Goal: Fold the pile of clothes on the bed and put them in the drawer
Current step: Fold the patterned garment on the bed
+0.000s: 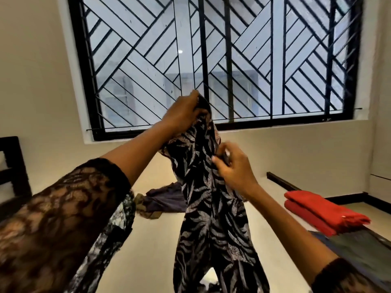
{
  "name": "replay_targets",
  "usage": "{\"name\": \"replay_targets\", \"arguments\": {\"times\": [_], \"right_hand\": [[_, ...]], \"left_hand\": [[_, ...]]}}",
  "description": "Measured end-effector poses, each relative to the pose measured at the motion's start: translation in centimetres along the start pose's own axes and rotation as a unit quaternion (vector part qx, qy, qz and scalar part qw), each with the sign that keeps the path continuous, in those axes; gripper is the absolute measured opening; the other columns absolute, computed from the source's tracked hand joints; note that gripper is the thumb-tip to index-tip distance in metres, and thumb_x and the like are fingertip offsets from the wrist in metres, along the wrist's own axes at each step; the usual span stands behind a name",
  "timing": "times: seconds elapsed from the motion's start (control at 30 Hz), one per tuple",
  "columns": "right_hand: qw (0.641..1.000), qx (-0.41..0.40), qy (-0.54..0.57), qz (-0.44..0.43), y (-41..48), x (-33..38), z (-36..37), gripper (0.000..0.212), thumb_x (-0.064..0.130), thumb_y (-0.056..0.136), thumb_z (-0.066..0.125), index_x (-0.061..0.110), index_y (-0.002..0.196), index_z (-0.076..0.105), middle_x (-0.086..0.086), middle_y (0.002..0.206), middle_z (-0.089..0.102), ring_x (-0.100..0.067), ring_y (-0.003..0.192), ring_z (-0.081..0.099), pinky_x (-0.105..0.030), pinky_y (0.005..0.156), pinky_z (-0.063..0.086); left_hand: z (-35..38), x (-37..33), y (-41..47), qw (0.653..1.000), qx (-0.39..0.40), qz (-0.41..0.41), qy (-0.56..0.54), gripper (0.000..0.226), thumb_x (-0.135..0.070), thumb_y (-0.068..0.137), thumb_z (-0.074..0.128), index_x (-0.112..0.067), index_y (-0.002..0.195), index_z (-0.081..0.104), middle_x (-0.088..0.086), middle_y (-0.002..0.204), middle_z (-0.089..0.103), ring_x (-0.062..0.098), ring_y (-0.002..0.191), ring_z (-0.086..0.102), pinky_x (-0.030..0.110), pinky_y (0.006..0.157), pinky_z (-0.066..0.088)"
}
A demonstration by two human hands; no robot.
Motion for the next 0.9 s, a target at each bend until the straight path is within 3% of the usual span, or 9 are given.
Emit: {"name": "replay_targets", "arguments": {"times": [0.1,0.23,0.37,0.47,0.57,0.67,0.8,0.83,0.9], "right_hand": [[0.996,0.044,-0.079,0.010,-3.1,-3.4,1.4,0.019,-0.005,0.079,0.063,0.008,0.093,0.065,-0.006,0.094,0.060,-0.022,0.084,0.058,-0.020,0.072,0.042],[0.981,-0.001,-0.179,0.079,-6.0,-5.9,2.1,0.011,0.004,0.081,0.068,0.010,0.089,0.072,-0.004,0.091,0.064,-0.023,0.077,0.061,-0.016,0.058,0.039],[0.952,-0.099,-0.288,0.040,-7.7,-2.6,3.0,0.018,0.033,0.076,0.075,0.015,0.077,0.072,-0.001,0.084,0.063,-0.023,0.075,0.060,-0.031,0.059,0.050],[0.934,-0.111,-0.335,0.060,-8.7,-0.5,4.4,0.050,0.062,0.079,0.050,0.017,0.069,0.069,-0.002,0.089,0.062,-0.024,0.084,0.058,-0.037,0.067,0.048],[0.918,-0.063,-0.381,0.085,-9.3,-0.4,6.7,0.064,0.071,0.074,0.038,0.015,0.061,0.066,-0.006,0.086,0.060,-0.026,0.083,0.055,-0.043,0.070,0.046],[0.906,-0.019,-0.400,0.135,-9.3,-2.0,8.5,0.066,0.070,0.070,0.040,0.011,0.065,0.068,-0.011,0.090,0.059,-0.029,0.088,0.048,-0.049,0.069,0.046],[0.909,0.022,-0.384,0.163,-9.4,-3.8,10.1,0.034,0.039,0.053,0.085,0.011,0.055,0.066,-0.013,0.091,0.060,-0.030,0.087,0.047,-0.048,0.066,0.046],[0.918,0.018,-0.363,0.162,-9.6,-4.1,10.0,0.028,0.031,0.054,0.087,0.012,0.056,0.067,-0.012,0.094,0.060,-0.030,0.089,0.051,-0.047,0.068,0.046],[0.947,-0.016,-0.282,0.156,-9.5,-4.8,8.9,0.017,0.028,0.078,0.074,0.010,0.076,0.070,-0.007,0.108,0.055,-0.028,0.101,0.051,-0.045,0.081,0.040]], "left_hand": [[-2.0,0.4,0.8,0.999,-0.049,-0.011,-0.002,0.029,-0.022,0.093,0.055,-0.003,0.113,0.045,0.018,0.113,0.061,0.031,0.103,0.057,0.032,0.075,0.041],[-3.3,0.9,1.7,0.995,-0.080,-0.049,-0.033,0.031,-0.025,0.092,0.056,-0.004,0.113,0.047,0.015,0.113,0.062,0.030,0.104,0.057,0.036,0.083,0.046],[-3.2,1.1,2.1,0.992,-0.108,-0.070,-0.011,0.031,-0.026,0.094,0.054,-0.005,0.116,0.047,0.014,0.118,0.060,0.030,0.107,0.056,0.031,0.078,0.040],[-3.1,1.2,2.5,0.987,-0.131,-0.095,0.017,0.030,-0.025,0.095,0.051,-0.008,0.119,0.046,0.013,0.119,0.060,0.031,0.108,0.055,0.032,0.075,0.038],[-3.4,1.1,2.9,0.981,-0.145,-0.119,0.048,0.028,-0.020,0.096,0.049,-0.009,0.121,0.045,0.013,0.118,0.059,0.032,0.106,0.056,0.032,0.072,0.037],[-3.9,1.1,3.1,0.975,-0.161,-0.134,0.076,0.030,-0.014,0.096,0.049,-0.009,0.125,0.043,0.014,0.117,0.059,0.032,0.105,0.057,0.033,0.070,0.037],[-4.8,2.6,2.7,0.966,-0.169,-0.175,0.084,0.033,-0.010,0.096,0.047,-0.010,0.128,0.043,0.015,0.120,0.058,0.033,0.108,0.057,0.036,0.077,0.042],[-5.0,3.2,2.5,0.964,-0.169,-0.187,0.088,0.033,-0.008,0.095,0.046,-0.010,0.128,0.042,0.015,0.120,0.058,0.034,0.109,0.056,0.036,0.077,0.041],[-5.7,4.9,2.0,0.958,-0.172,-0.208,0.099,0.033,-0.007,0.095,0.044,-0.009,0.128,0.042,0.017,0.122,0.056,0.034,0.112,0.054,0.037,0.077,0.040]]}}
Point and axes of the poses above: each hand's wrist, its own y-axis towards the middle knuckle, its own z-axis out of the palm, x = y × z, the point moved 6 cm from there along y, towards the middle knuckle
